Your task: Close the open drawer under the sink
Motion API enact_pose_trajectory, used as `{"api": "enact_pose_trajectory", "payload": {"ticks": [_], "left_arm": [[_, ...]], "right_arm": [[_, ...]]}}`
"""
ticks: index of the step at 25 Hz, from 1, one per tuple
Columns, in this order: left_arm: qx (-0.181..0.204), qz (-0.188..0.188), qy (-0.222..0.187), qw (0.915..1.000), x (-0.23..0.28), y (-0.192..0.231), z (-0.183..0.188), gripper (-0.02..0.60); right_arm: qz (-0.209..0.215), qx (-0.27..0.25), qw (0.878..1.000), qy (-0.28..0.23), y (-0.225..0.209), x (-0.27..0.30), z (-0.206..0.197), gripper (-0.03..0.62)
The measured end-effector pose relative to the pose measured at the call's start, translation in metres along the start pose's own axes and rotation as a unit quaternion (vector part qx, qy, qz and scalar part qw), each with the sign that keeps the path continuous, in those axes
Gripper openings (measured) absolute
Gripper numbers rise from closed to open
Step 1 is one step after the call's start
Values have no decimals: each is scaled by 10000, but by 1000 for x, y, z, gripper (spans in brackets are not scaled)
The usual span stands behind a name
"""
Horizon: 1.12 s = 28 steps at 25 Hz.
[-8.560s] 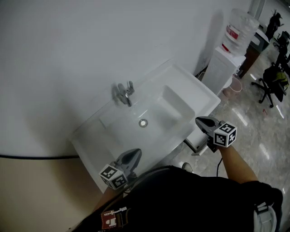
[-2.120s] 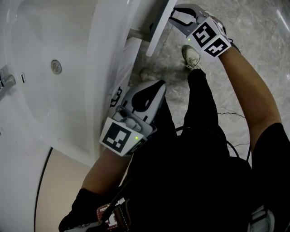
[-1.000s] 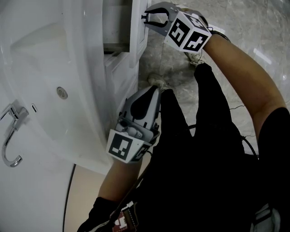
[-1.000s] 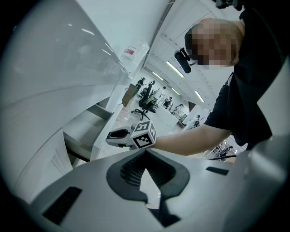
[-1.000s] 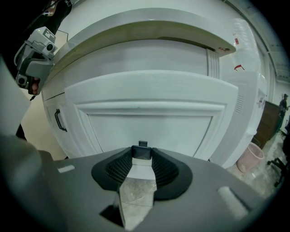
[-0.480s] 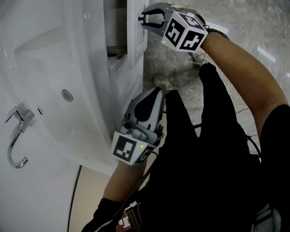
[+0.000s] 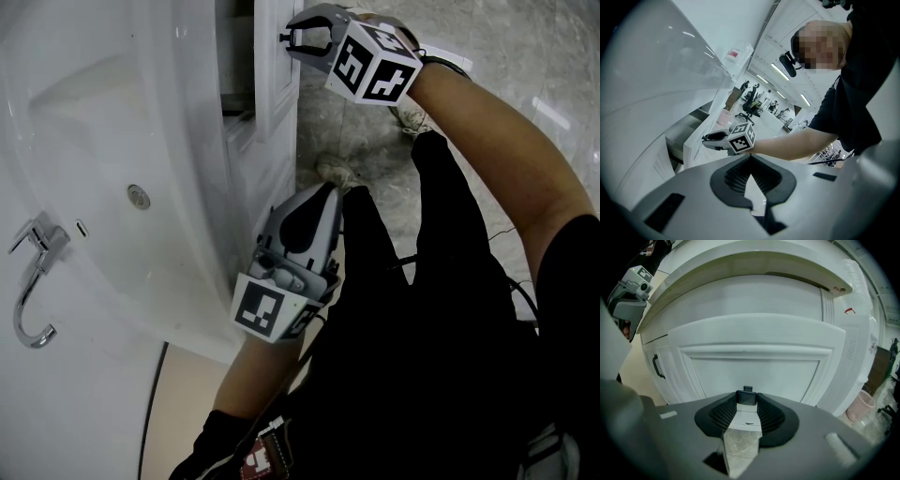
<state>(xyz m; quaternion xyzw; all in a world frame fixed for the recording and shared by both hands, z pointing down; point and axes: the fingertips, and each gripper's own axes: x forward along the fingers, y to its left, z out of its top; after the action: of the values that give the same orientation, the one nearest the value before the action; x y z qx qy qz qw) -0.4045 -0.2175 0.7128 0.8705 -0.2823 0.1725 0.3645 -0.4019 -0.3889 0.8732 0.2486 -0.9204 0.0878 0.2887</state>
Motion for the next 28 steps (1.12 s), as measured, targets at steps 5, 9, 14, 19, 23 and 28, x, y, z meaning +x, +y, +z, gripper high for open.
{"api": "enact_pose_trajectory", "payload": {"ticks": [5,9,14,19,23,28], "left_arm": [[36,-14,1,10000,-1,-1,-3,-3],[28,-21,20,10000,-2,-2,-6,-3],[12,-18,-18,10000,-2,-1,-5,-3],[3,-13,-38,10000,-3,0,-5,-3],[-1,-11,-28,10000,-5,0,-9,-3],[-33,7,-48,10000,-5,3,-9,-2]], "right_arm": [[2,-37,10000,16,0,4,2,132],[-17,-31,10000,3,1,6,3,132],[-9,-41,10000,-18,-1,12,8,131],[-9,-56,10000,-26,-2,17,12,132],[-15,-45,10000,-60,-1,21,15,132],[-7,-53,10000,-72,-4,29,19,132]]}}
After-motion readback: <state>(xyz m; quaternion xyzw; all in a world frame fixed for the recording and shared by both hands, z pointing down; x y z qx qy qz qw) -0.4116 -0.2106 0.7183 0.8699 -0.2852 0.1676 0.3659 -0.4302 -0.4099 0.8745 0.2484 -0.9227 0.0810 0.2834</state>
